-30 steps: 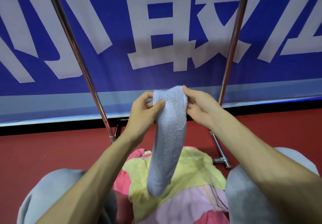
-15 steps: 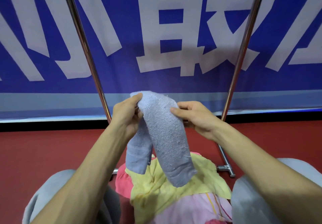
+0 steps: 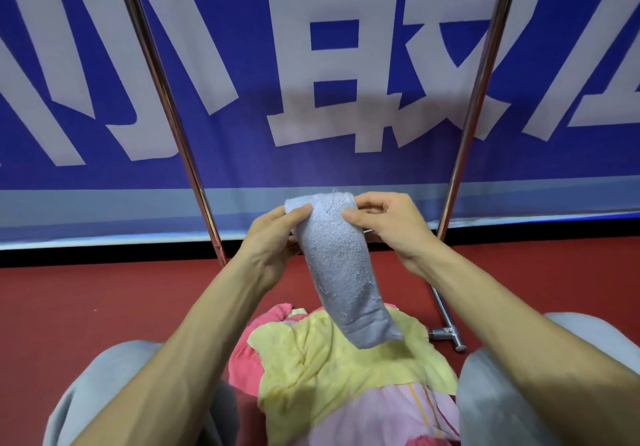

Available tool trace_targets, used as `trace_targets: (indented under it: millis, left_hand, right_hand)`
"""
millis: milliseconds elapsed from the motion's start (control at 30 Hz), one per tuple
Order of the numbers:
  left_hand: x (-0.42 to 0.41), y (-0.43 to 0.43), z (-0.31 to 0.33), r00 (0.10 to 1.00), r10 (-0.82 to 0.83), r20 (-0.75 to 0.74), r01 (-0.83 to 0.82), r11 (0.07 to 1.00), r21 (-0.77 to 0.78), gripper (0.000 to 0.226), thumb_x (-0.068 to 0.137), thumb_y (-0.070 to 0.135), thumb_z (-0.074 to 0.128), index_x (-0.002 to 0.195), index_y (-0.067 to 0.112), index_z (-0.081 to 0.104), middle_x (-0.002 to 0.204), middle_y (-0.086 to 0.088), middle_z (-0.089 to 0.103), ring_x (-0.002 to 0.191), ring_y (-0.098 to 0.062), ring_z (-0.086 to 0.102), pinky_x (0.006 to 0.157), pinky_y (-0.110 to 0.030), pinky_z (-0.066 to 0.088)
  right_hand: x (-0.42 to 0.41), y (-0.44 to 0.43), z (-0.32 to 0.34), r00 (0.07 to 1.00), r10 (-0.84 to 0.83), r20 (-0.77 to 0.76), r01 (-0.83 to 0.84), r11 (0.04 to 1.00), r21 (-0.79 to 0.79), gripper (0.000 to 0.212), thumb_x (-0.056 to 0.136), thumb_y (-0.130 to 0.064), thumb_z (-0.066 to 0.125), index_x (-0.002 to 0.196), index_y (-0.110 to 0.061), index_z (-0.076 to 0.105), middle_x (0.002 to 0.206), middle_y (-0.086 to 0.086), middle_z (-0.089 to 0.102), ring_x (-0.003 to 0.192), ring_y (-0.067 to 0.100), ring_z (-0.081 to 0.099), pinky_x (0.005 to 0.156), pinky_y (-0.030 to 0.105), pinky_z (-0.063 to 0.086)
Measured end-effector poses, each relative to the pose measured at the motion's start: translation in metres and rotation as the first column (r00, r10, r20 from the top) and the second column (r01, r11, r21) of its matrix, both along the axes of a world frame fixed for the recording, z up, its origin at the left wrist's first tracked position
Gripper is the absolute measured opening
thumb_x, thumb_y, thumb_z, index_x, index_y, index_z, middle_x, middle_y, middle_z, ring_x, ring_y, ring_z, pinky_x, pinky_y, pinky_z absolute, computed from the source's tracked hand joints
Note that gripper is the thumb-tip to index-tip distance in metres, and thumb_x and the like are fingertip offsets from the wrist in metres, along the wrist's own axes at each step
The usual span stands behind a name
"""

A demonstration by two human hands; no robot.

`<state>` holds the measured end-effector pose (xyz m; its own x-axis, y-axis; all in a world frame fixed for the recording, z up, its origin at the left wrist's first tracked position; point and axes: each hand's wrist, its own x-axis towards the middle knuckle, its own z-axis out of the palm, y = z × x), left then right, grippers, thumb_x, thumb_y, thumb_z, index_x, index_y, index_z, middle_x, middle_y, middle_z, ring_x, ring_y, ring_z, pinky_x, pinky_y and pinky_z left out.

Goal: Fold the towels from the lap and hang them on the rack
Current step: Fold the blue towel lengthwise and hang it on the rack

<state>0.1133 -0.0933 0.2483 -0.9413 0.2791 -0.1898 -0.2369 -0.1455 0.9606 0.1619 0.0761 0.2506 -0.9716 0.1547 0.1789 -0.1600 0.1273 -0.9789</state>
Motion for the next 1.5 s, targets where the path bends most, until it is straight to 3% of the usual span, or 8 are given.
trace_targets:
  millis: [133,267,400,567,733,1000,1233,1500]
  left_hand:
    - [0.002,0.005,0.002,0.992,-0.026,-0.121,0.018,0.998,-0.061,0.023,0.095,0.016,0.054,0.108,0.002,0.067,0.097,-0.011,0.071,0.080,-0.020,0.062,0.072,-0.031,0.047]
    - [0.013,0.011,0.005,0.947,-0.183,-0.266,0.136,0.973,-0.184,0.021,0.099,0.011,0.046,0.103,0.006,0.066,0.089,-0.006,0.071,0.074,-0.012,0.064,0.064,-0.022,0.048]
    - [0.020,0.013,0.022,0.864,-0.394,-0.314,0.274,0.890,-0.364,0.016,0.096,0.010,0.049,0.089,0.003,0.061,0.077,-0.005,0.059,0.070,-0.014,0.054,0.066,-0.024,0.042]
    - [0.023,0.006,0.087,0.677,-0.628,-0.383,0.328,0.724,-0.608,0.034,0.084,0.025,0.051,0.089,-0.009,0.056,0.079,-0.009,0.050,0.076,-0.018,0.044,0.074,-0.034,0.037]
    - [0.020,-0.008,0.151,0.616,-0.665,-0.423,0.262,0.680,-0.685,0.016,0.096,0.014,0.053,0.088,0.009,0.066,0.084,0.000,0.064,0.082,-0.013,0.058,0.081,-0.032,0.048]
    - [0.023,-0.031,0.219,0.736,-0.489,-0.467,0.308,0.857,-0.413,0.012,0.090,0.013,0.061,0.095,0.004,0.055,0.072,-0.008,0.055,0.055,-0.012,0.053,0.050,-0.019,0.044]
    - [0.012,-0.060,0.243,0.772,-0.452,-0.447,0.364,0.891,-0.271,0.027,0.096,0.021,0.050,0.107,-0.001,0.061,0.070,-0.001,0.060,0.058,-0.012,0.055,0.055,-0.020,0.048]
    - [-0.022,-0.105,0.264,0.796,-0.415,-0.442,0.327,0.908,-0.263,0.019,0.082,0.019,0.060,0.089,0.004,0.070,0.070,-0.003,0.067,0.057,-0.012,0.062,0.054,-0.022,0.052]
  right_hand:
    - [0.006,0.008,0.001,0.999,0.007,0.033,-0.011,0.994,0.106,0.011,0.085,-0.017,0.070,0.078,-0.008,0.069,0.061,-0.009,0.065,0.062,0.002,0.059,0.065,0.018,0.050]
    - [0.018,0.015,0.004,0.985,-0.165,0.044,0.154,0.969,0.195,0.030,0.089,-0.031,0.065,0.070,-0.008,0.069,0.072,0.020,0.069,0.064,0.023,0.069,0.059,0.031,0.057]
    - [0.023,0.027,0.010,0.944,-0.324,-0.056,0.327,0.912,0.245,0.023,0.090,-0.028,0.063,0.079,-0.008,0.070,0.071,0.005,0.070,0.061,0.013,0.066,0.060,0.031,0.057]
    - [0.020,0.016,0.064,1.000,-0.004,0.024,-0.001,0.973,0.232,0.020,0.095,-0.021,0.057,0.107,-0.008,0.065,0.086,0.000,0.071,0.080,0.011,0.066,0.078,0.026,0.056]
    - [0.027,0.005,0.119,0.944,0.310,0.111,-0.322,0.940,0.116,0.044,0.102,-0.031,0.039,0.069,-0.021,0.066,0.059,-0.013,0.059,0.056,0.000,0.054,0.061,0.015,0.044]
    - [0.028,-0.001,0.191,0.878,0.477,0.029,-0.477,0.872,0.112,0.018,0.092,-0.018,0.055,0.080,-0.012,0.067,0.068,-0.007,0.063,0.059,0.003,0.056,0.055,0.015,0.044]
    - [0.011,-0.027,0.241,0.928,0.344,-0.146,-0.354,0.934,-0.053,0.020,0.097,-0.013,0.047,0.100,0.001,0.062,0.049,-0.010,0.062,0.045,0.001,0.057,0.044,0.013,0.042]
    - [-0.043,-0.067,0.285,0.962,0.267,-0.050,-0.272,0.944,-0.188,0.034,0.091,-0.021,0.062,0.113,0.004,0.065,0.087,0.006,0.065,0.073,0.012,0.060,0.070,0.025,0.051]
